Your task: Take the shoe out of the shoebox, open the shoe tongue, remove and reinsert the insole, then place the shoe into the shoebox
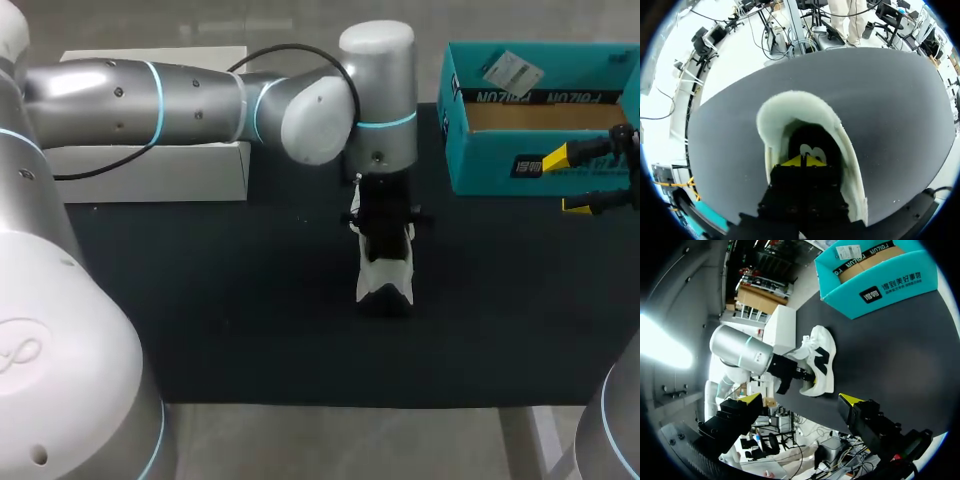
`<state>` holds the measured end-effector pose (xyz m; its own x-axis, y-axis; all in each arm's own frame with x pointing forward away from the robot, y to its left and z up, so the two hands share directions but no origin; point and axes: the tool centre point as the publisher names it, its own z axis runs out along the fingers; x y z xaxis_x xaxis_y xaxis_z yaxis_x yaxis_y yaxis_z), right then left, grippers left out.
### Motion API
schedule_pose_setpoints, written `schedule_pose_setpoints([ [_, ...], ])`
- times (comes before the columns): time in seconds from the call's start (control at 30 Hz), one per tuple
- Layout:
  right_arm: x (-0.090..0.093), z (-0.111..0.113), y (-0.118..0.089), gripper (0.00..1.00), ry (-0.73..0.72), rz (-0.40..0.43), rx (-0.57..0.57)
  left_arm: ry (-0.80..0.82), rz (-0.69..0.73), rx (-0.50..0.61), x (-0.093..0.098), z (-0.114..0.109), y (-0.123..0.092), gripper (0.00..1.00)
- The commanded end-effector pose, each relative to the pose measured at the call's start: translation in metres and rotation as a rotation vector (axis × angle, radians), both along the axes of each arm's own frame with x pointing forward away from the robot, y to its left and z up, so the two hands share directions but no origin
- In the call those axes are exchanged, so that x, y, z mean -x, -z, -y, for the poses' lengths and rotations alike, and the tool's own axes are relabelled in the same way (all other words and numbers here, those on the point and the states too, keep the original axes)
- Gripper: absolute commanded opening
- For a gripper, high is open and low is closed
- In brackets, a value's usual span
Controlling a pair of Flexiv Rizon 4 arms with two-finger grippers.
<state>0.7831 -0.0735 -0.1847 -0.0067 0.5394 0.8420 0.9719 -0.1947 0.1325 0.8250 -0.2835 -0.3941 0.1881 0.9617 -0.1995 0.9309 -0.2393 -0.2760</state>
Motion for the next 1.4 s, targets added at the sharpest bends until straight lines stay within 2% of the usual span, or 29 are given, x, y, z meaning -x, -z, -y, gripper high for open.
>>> schedule_pose_setpoints([
  [0.03,0.001,0.000,0.000,1.00,0.002,-0.001,0.002,0.038,-0.057,0.051,0.004,-0.009,-0.015,0.00],
  [0.37,0.001,0.000,0.000,1.00,0.002,-0.001,0.002,0.096,-0.099,0.003,0.020,-0.003,0.007,0.00],
  [0.53,0.001,0.000,0.000,1.00,0.002,-0.001,0.002,0.094,-0.101,-0.011,0.023,-0.004,0.016,0.00],
  [0.63,0.001,0.000,0.000,1.00,0.002,-0.001,0.002,0.088,-0.089,-0.020,0.020,-0.006,0.015,0.00],
  [0.7,0.001,0.000,0.000,1.00,0.002,-0.001,0.002,0.092,-0.077,-0.013,0.018,-0.008,0.006,0.00],
  [0.83,0.001,0.000,0.000,1.00,0.002,-0.001,0.002,0.077,-0.034,0.015,0.007,-0.009,-0.010,0.00],
  [0.93,0.001,0.000,0.000,1.00,0.002,-0.001,0.002,0.059,0.031,0.018,-0.004,-0.009,-0.012,0.00],
  [1.13,0.001,0.000,0.000,1.00,0.002,-0.001,0.002,0.012,0.141,-0.017,-0.020,-0.013,0.006,0.00],
  [1.3,0.001,0.000,0.000,1.00,0.002,-0.001,0.002,-0.015,0.145,-0.050,-0.023,-0.016,0.025,0.00],
  [1.4,0.001,0.000,0.000,1.00,0.002,-0.001,0.002,-0.008,0.146,-0.061,-0.021,-0.018,0.028,0.00],
])
